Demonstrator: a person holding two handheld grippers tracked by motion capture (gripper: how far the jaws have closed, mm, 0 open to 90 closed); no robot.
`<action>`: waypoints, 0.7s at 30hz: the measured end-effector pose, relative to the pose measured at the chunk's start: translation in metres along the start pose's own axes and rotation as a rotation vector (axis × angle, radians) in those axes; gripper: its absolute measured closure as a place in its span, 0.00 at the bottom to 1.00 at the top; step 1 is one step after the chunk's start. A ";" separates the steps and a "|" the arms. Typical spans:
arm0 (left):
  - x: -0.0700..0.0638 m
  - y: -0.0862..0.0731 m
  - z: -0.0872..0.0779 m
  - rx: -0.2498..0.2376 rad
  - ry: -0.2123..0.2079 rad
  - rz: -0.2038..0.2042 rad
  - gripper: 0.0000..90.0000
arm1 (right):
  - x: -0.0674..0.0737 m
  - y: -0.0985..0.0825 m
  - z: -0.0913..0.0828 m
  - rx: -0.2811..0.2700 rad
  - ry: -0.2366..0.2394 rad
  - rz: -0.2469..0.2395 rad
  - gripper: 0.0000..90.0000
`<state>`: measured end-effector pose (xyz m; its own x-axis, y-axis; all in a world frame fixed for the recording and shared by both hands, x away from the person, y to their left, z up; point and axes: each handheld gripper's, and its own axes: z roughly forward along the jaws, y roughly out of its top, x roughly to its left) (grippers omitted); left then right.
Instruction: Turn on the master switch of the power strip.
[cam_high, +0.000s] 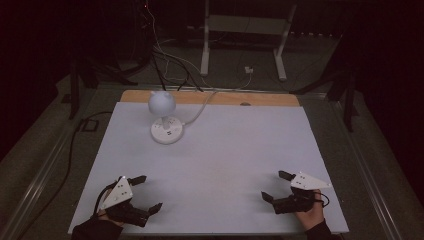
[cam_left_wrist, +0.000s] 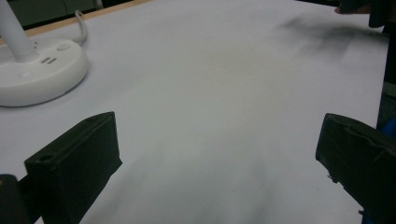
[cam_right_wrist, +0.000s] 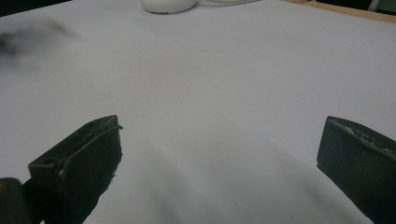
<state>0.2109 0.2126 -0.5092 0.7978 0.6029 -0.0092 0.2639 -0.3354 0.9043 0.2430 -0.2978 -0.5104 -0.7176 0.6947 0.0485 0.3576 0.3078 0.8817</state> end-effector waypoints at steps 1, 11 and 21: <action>-0.001 0.000 0.000 0.005 0.000 0.004 0.00 | 0.000 0.000 0.000 0.000 -0.001 -0.002 0.00; -0.004 0.000 0.004 0.029 -0.029 0.016 0.00 | 0.001 0.001 -0.002 -0.009 -0.008 0.000 0.00; -0.013 0.009 0.014 0.085 -0.116 0.030 0.00 | 0.002 0.002 -0.004 -0.026 -0.017 0.006 0.00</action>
<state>0.2108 0.1916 -0.5065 0.8621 0.5054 -0.0364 0.2799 -0.4152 0.8656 0.2401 -0.2979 -0.5064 -0.7055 0.7072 0.0458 0.3458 0.2871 0.8933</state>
